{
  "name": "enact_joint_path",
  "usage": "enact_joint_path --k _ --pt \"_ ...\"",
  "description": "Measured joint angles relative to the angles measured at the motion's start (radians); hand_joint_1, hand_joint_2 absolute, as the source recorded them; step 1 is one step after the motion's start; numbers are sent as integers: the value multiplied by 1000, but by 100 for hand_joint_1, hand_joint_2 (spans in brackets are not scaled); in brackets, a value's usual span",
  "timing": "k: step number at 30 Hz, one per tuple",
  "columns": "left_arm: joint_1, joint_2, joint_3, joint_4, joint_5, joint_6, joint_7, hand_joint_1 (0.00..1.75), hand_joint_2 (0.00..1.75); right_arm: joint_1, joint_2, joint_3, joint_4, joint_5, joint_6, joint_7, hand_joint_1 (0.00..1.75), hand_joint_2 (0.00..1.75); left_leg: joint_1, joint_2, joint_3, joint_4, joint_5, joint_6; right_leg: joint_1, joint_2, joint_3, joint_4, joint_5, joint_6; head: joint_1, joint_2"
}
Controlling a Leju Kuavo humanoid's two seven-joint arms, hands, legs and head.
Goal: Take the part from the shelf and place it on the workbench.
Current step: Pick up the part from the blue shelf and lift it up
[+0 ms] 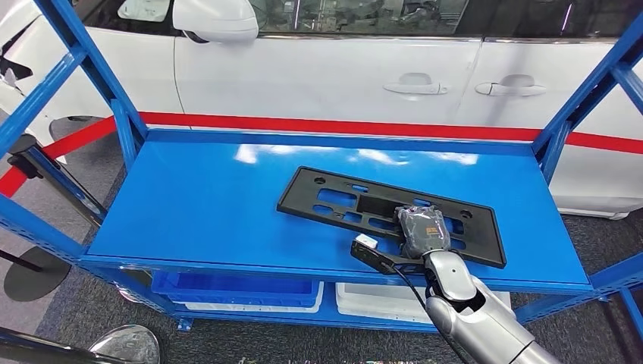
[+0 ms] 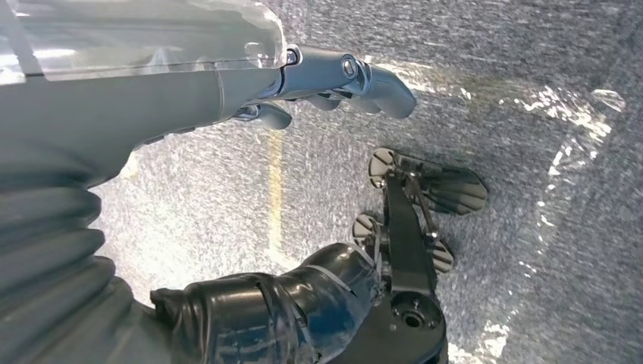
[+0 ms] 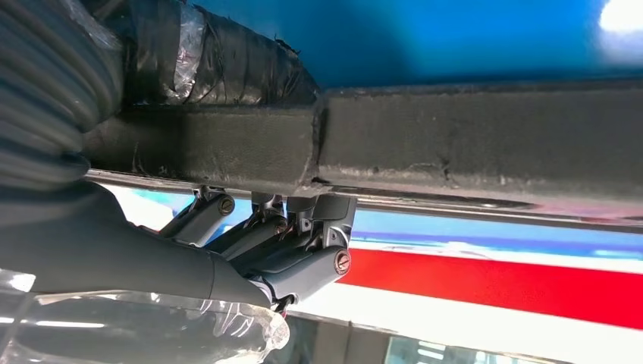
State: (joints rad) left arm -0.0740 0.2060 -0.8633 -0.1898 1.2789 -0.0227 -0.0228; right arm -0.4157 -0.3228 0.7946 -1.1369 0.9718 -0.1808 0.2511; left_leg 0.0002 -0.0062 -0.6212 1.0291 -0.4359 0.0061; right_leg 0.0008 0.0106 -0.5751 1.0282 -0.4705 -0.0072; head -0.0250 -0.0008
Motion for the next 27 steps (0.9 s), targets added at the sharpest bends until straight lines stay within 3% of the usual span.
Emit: enact_joint_path --k 10,15,18,20,23,24,25,26,27 --pt "1 0 4 0 10 68 54 0 175 -9 -7 -1 -288 -28 -31 11 175 175 -1 0 1 0 -1 1 -2 0 -1 -1 0 1 0 0" --pt "4 -1 4 0 1 80 63 0 175 -2 -50 -24 -500 12 -30 25 175 175 -4 0 0 4 -5 9 -4 0 1 -2 -2 5 0 0" --pt "4 -1 4 0 0 76 60 0 175 7 -79 -45 -597 44 -16 30 175 175 -2 2 4 -5 1 18 -6 2 3 -3 0 14 -1 0" --pt "3 -2 3 0 -1 71 57 0 175 10 -96 -54 -643 64 -6 30 175 175 6 7 11 -22 12 26 -4 3 -8 28 -30 20 1 0" --pt "2 -2 3 0 -2 67 54 0 175 16 -111 -59 -693 87 4 29 175 175 10 14 10 -29 19 31 -10 0 -74 199 -132 32 7 0" --pt "2 -3 3 0 -2 67 53 0 175 19 -116 -60 -706 91 6 29 175 175 10 15 7 -28 20 31 -14 -1 -90 246 -148 36 7 0" --pt "2 -3 3 0 -2 66 53 0 175 22 -120 -60 -717 96 9 29 175 175 13 15 4 -26 21 29 -19 -1 -92 260 -144 40 7 0" --pt "2 -3 3 0 -2 65 53 0 175 24 -125 -60 -727 102 12 29 175 175 16 15 1 -23 23 26 -24 -2 -75 236 -124 46 7 0" --pt "2 -3 3 0 -2 64 53 0 175 25 -129 -60 -737 110 15 29 175 175 20 15 -3 -18 24 22 -29 -4 -41 178 -92 51 8 0"
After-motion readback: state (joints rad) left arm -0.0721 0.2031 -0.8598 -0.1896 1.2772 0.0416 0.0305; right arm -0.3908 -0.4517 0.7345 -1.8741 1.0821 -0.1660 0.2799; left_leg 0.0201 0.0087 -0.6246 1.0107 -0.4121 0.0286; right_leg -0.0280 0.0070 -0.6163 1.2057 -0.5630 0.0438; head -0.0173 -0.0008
